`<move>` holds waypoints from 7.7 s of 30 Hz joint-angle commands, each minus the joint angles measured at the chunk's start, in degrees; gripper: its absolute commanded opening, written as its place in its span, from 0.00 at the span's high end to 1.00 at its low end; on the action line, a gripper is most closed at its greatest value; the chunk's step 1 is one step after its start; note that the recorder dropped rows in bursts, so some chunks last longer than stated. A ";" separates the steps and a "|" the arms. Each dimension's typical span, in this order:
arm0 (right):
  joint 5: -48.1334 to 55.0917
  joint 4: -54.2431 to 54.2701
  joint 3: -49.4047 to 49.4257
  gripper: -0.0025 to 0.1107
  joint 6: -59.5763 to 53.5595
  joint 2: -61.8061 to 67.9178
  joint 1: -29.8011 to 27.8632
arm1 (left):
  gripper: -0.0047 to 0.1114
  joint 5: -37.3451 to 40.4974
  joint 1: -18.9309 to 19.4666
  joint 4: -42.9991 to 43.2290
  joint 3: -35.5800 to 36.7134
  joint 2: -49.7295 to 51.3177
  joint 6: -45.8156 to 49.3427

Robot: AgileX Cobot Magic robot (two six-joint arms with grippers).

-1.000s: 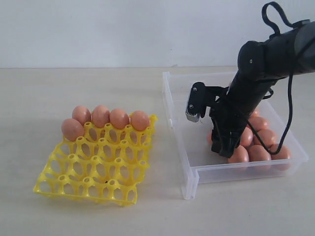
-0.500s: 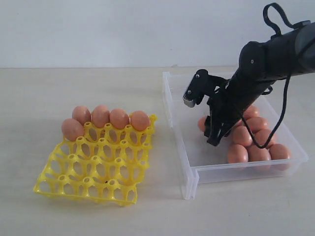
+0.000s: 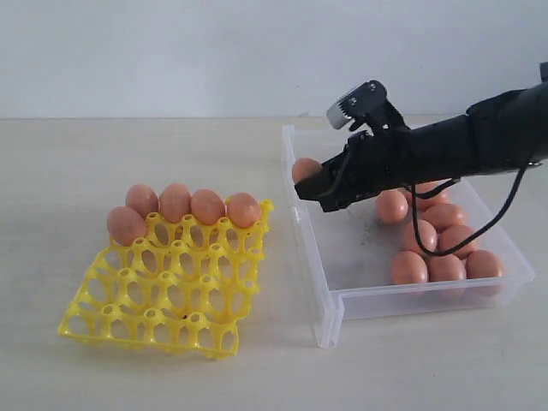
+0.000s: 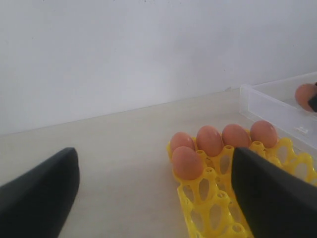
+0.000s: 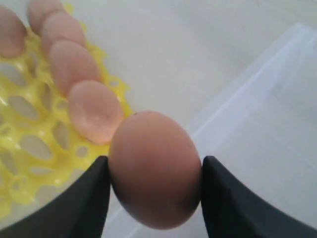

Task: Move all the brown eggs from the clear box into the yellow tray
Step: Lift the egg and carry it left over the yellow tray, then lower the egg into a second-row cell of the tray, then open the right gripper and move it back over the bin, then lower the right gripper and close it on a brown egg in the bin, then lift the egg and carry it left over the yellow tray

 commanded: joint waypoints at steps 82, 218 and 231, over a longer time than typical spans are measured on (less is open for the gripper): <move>10.49 5.15 -30.88 0.49 -4.81 29.45 16.88 | 0.29 -0.03 -0.37 -0.38 0.23 -0.22 -0.45; 8.51 -91.76 -30.76 0.72 86.58 11.64 0.82 | 0.29 -0.03 -0.37 -0.38 0.23 -0.22 -0.45; -4.64 -62.07 -28.69 0.98 79.07 11.64 0.82 | 0.29 -0.03 -0.37 -0.38 0.23 -0.22 -0.45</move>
